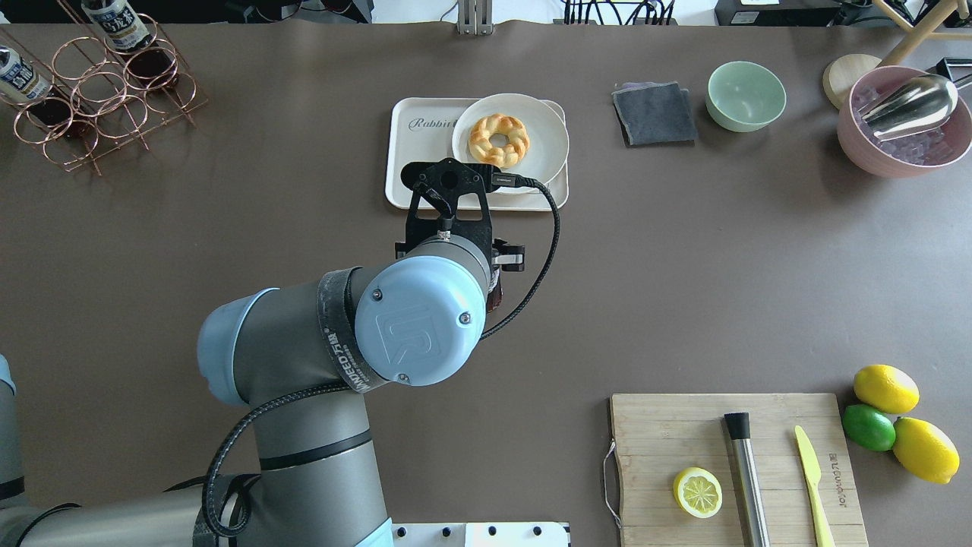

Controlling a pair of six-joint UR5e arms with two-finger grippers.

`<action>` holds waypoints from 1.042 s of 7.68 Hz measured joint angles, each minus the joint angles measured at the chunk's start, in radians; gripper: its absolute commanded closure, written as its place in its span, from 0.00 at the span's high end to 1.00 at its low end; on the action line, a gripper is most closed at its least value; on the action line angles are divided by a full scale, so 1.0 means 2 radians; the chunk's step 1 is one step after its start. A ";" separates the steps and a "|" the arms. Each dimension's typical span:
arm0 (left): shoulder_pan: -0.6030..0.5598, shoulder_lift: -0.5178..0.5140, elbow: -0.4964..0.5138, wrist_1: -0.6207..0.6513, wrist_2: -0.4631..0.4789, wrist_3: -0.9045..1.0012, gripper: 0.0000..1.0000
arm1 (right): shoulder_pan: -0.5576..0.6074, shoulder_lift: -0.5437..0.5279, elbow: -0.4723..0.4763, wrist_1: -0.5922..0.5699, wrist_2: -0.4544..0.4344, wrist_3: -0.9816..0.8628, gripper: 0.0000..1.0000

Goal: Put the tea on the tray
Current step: 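Lower the bottle onto the table in front of the tray and open the left gripper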

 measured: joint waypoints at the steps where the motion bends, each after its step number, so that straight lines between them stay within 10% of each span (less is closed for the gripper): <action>1: 0.002 0.000 0.000 0.000 0.003 0.000 0.23 | 0.000 0.000 0.000 0.000 0.000 0.000 1.00; 5: 0.006 0.000 0.000 0.001 0.005 -0.001 0.79 | 0.000 -0.002 -0.002 0.000 0.000 0.000 1.00; 8: 0.006 0.000 0.000 0.001 0.005 -0.001 0.96 | 0.000 -0.002 -0.001 0.000 0.000 0.000 1.00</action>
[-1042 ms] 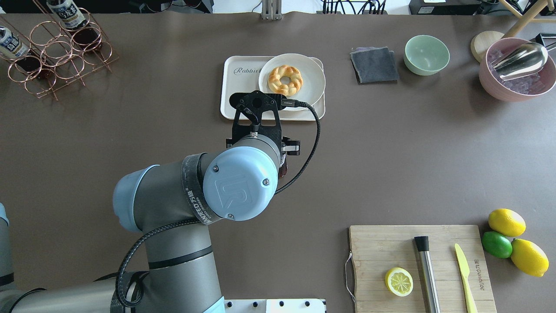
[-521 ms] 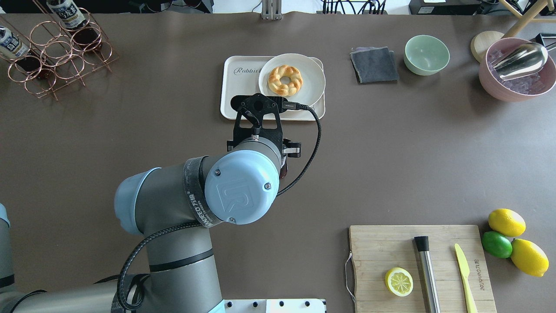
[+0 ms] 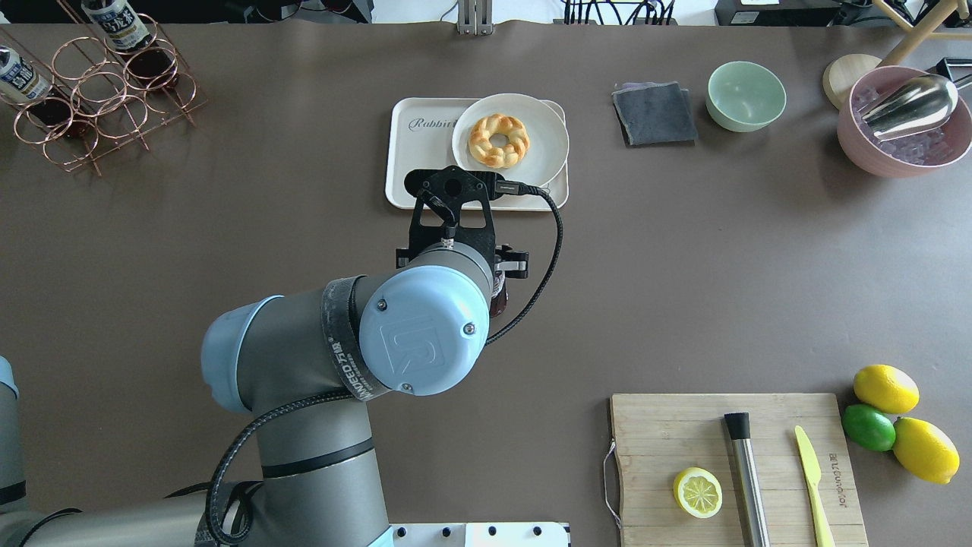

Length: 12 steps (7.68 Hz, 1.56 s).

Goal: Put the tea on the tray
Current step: 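Lower the bottle onto the table in front of the tray and open the left gripper, then retract the left arm while the right arm reaches toward the standing bottle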

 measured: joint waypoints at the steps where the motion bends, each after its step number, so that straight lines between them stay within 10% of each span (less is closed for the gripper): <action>1: 0.000 0.000 0.000 0.000 0.000 0.000 0.96 | 0.000 0.001 0.001 0.000 0.001 0.000 1.00; 5: -0.026 0.001 -0.009 -0.001 -0.029 0.027 0.97 | 0.001 0.012 0.016 0.001 0.034 0.003 1.00; 12: -0.332 0.165 -0.035 0.000 -0.294 0.251 0.97 | -0.095 0.079 0.182 -0.065 0.087 0.184 1.00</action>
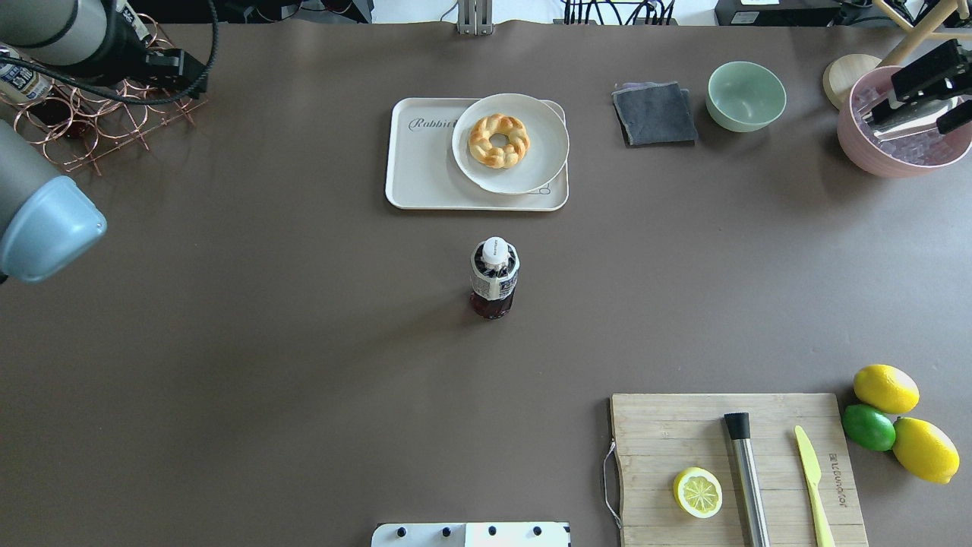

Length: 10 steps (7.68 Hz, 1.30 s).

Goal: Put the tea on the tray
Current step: 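Retract the left arm while the right arm reaches toward the standing bottle, then lower the right gripper around the bottle neck and close it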

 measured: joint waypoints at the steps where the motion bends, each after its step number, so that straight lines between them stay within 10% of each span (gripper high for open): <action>1: -0.037 0.028 0.002 -0.001 -0.025 0.028 0.97 | -0.029 0.030 0.010 -0.002 -0.022 0.033 1.00; 8: -0.203 0.189 0.055 -0.126 -0.172 0.238 0.97 | -0.271 0.247 0.016 -0.064 -0.192 0.314 1.00; 10: -0.226 0.232 0.087 -0.188 -0.151 0.246 0.97 | -0.290 0.260 0.016 -0.076 -0.201 0.333 1.00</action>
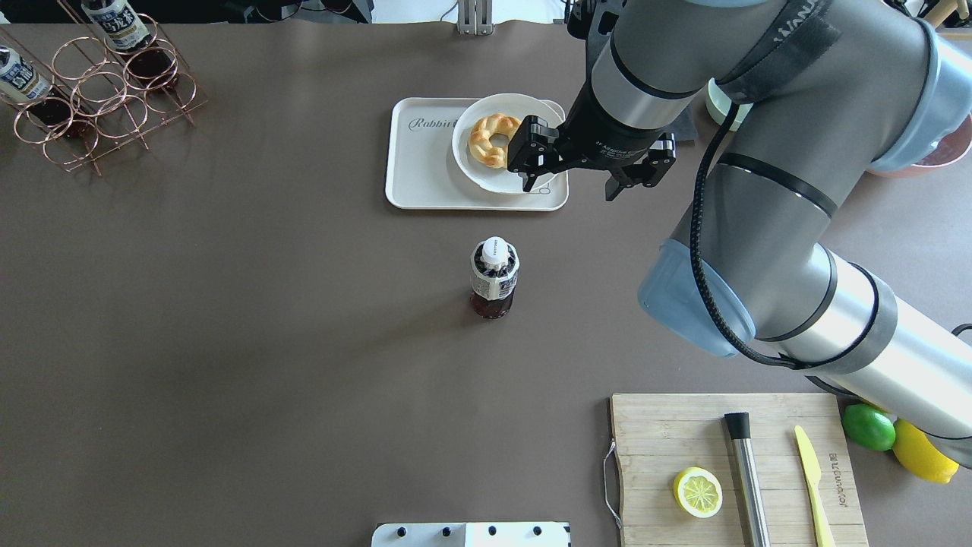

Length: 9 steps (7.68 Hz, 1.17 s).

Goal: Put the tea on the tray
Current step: 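Lower the right gripper around the bottle neck and close it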

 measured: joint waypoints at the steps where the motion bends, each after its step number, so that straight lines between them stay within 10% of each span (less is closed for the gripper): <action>1: -0.007 0.009 0.027 -0.036 0.025 0.001 0.97 | -0.008 0.002 0.000 -0.001 -0.004 0.002 1.00; 5: -0.036 0.014 0.085 -0.114 0.024 -0.037 0.97 | -0.047 0.012 -0.005 -0.003 -0.023 0.032 1.00; 9: -0.044 -0.015 0.104 -0.008 -0.078 -0.012 0.97 | -0.079 0.026 -0.018 -0.006 -0.057 0.062 1.00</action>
